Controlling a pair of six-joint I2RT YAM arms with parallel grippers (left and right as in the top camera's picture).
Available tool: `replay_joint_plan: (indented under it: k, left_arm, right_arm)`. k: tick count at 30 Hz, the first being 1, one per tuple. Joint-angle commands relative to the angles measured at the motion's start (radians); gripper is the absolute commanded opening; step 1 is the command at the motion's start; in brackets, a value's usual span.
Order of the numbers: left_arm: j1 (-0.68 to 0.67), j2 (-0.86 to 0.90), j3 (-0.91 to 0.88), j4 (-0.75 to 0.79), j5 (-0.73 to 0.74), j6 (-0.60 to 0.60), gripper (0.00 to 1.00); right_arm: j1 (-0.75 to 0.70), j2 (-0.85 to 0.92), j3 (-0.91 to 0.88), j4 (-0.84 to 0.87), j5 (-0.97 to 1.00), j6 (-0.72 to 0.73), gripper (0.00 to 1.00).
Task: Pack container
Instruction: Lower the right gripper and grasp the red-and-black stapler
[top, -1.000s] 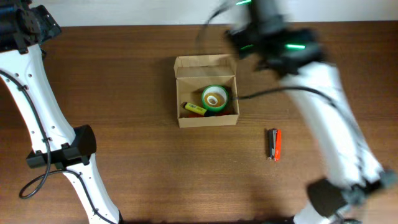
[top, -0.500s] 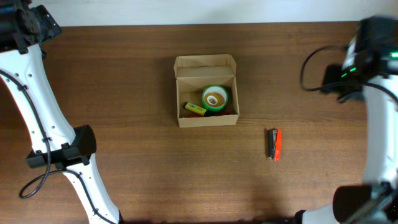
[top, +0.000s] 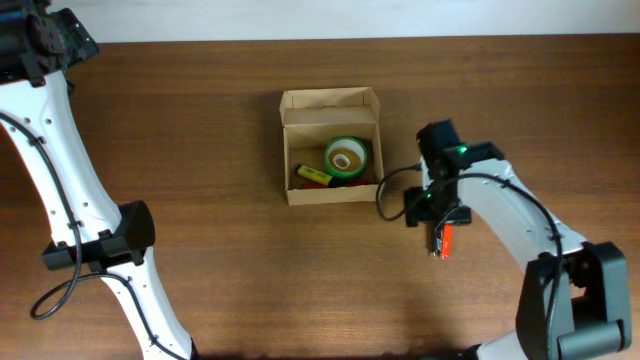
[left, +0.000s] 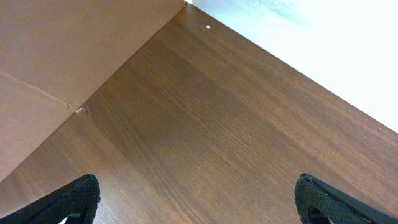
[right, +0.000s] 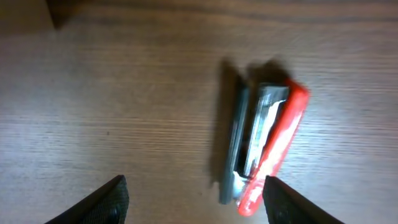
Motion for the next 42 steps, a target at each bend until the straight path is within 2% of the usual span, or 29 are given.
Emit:
replay_joint_plan:
  k: [1, 15, 26, 32, 42]
  left_arm:
    - [0.005, -0.023, 0.011, 0.0, -0.014, 0.016, 1.0]
    - [0.005, -0.023, 0.011, 0.0, -0.014, 0.016, 1.0]
    - [0.005, -0.023, 0.011, 0.0, -0.014, 0.016, 1.0]
    - [0.005, -0.023, 0.011, 0.0, -0.014, 0.016, 1.0]
    - [0.005, -0.023, 0.011, 0.0, -0.014, 0.016, 1.0]
  right_arm:
    - [0.0, -0.008, -0.057, 0.022, -0.039, 0.032, 0.7]
    - [-0.019, -0.03, -0.078, 0.028, -0.087, -0.03, 0.74]
    - [-0.171, -0.049, -0.078, 0.024, -0.061, -0.093, 0.75]
    - [-0.154, -0.049, -0.081, 0.034, -0.038, -0.104, 0.78]
    - [-0.155, -0.049, -0.164, 0.117, -0.027, -0.073, 0.79]
